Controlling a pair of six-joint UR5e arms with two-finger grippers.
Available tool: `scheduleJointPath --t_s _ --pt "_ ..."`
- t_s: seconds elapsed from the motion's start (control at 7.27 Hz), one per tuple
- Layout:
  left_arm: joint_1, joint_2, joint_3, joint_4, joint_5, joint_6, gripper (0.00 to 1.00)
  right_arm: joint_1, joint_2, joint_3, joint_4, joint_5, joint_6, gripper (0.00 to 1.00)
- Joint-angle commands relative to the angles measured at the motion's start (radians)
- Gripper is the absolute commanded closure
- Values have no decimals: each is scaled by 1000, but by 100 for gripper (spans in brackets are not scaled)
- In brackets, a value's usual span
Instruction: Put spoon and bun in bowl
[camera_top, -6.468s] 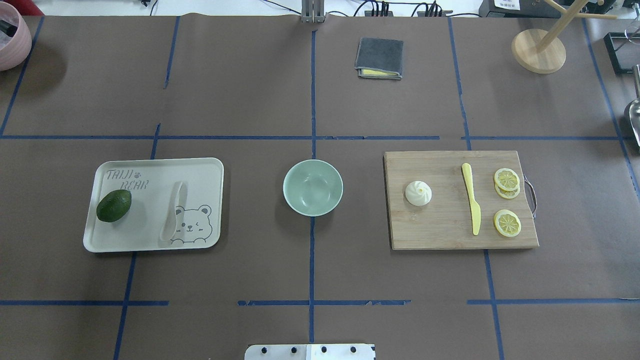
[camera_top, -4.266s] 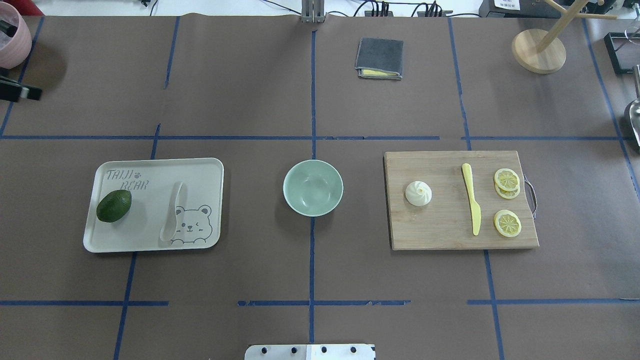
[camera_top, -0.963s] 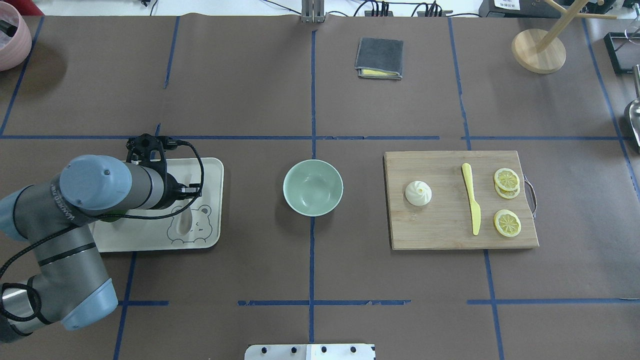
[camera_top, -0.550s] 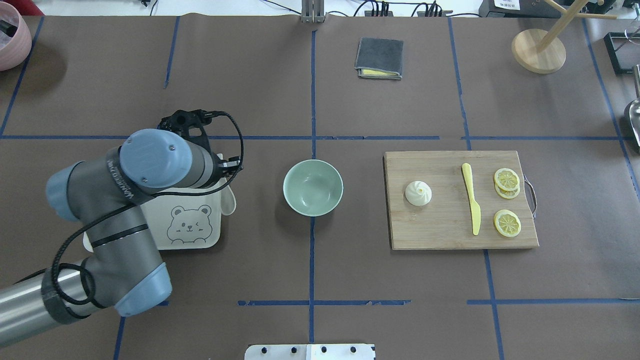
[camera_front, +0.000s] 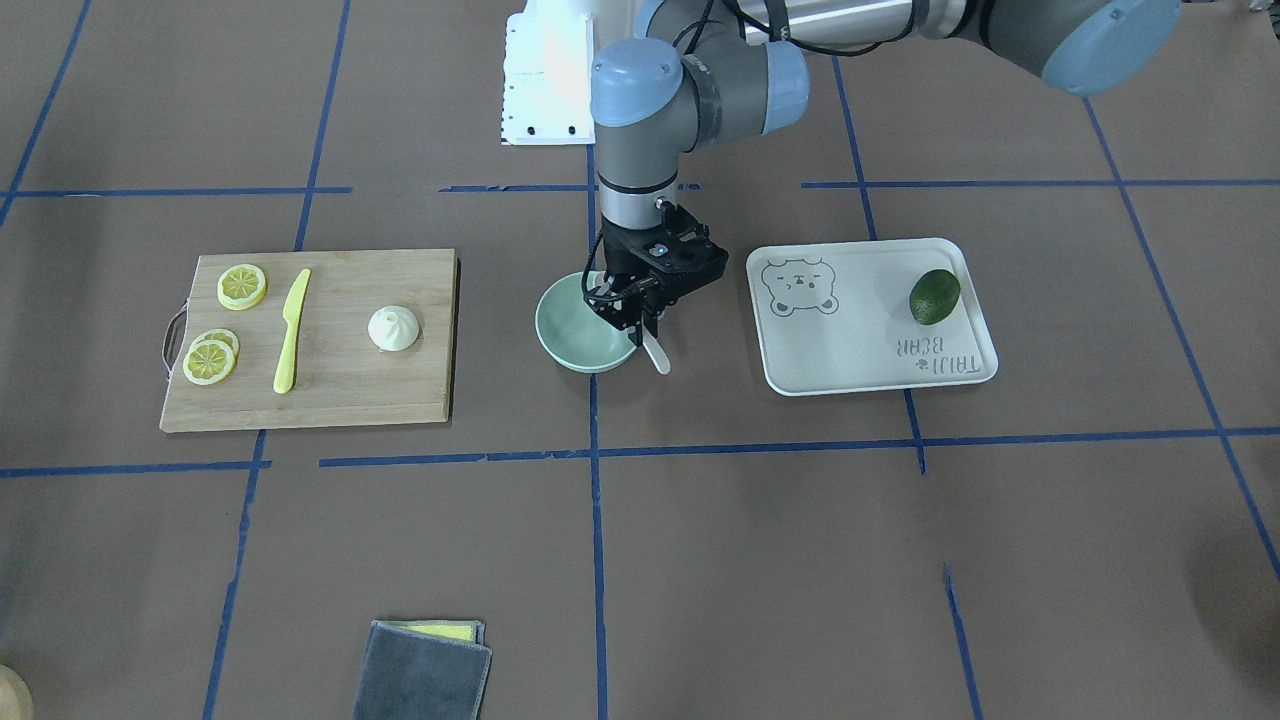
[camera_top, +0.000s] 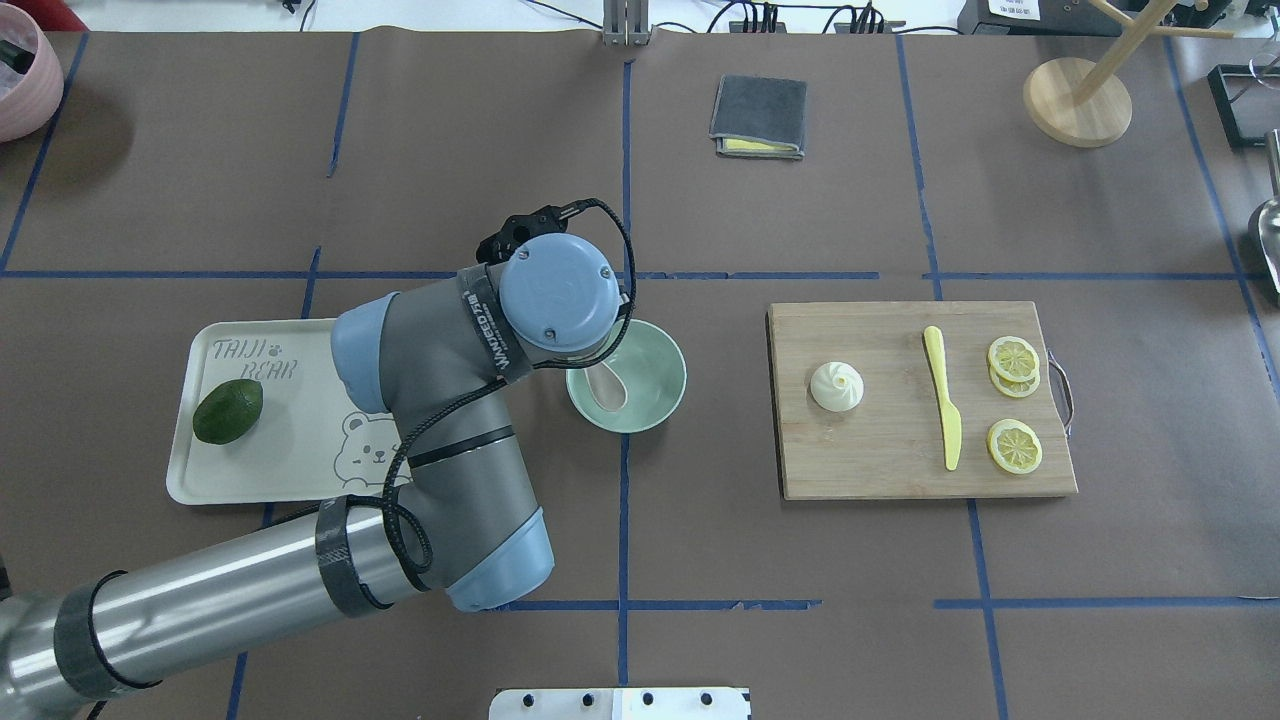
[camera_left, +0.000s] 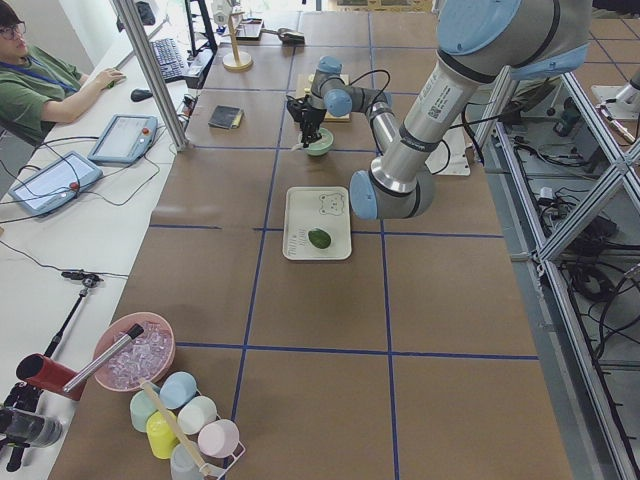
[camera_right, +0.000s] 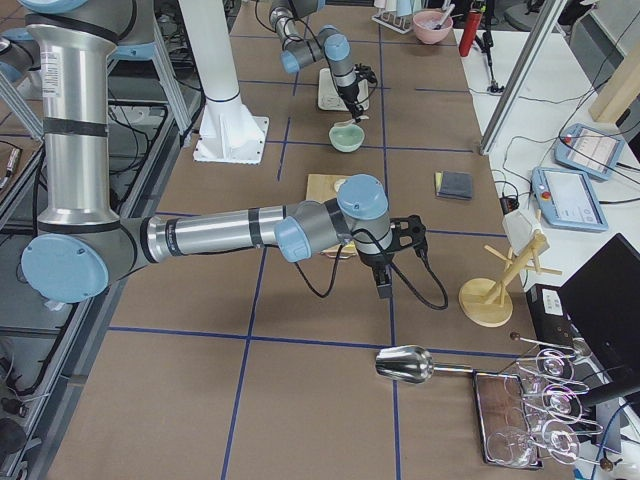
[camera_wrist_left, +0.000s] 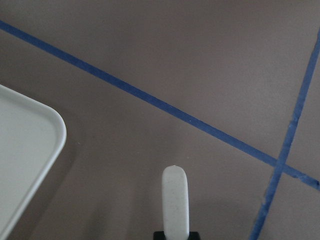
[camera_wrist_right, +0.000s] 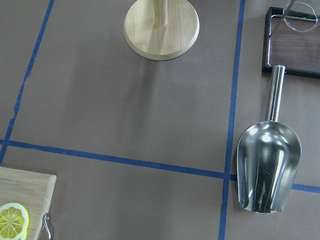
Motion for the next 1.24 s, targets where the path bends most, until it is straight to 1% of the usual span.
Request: scheduleJointPath --t_s 0.0,0.14,0.28,0.41,0.55,0.69,0.83,0.96,1.1 --pt "16 -22 21 2 8 -14 75 0 -1 0 1 0 -2 0" --pt "16 -20 12 2 16 12 24 0 -2 0 1 0 -2 0" --pt "16 -4 -23 2 14 89 0 -2 11 2 -2 5 12 0" --pt "16 74 -129 -3 8 154 0 -2 16 2 -2 9 14 0" --pt "15 160 -255 -4 2 281 0 -3 16 8 -1 12 14 0" --pt "9 215 -340 -4 -1 411 0 -18 16 12 2 17 14 0" --pt "-11 233 -382 -4 -6 535 0 -64 27 27 5 14 14 0" --pt "-90 256 -396 -4 -118 693 0 -108 80 29 4 15 18 0" --pt "-180 335 -420 -6 -218 907 0 -138 99 37 2 17 32 0"
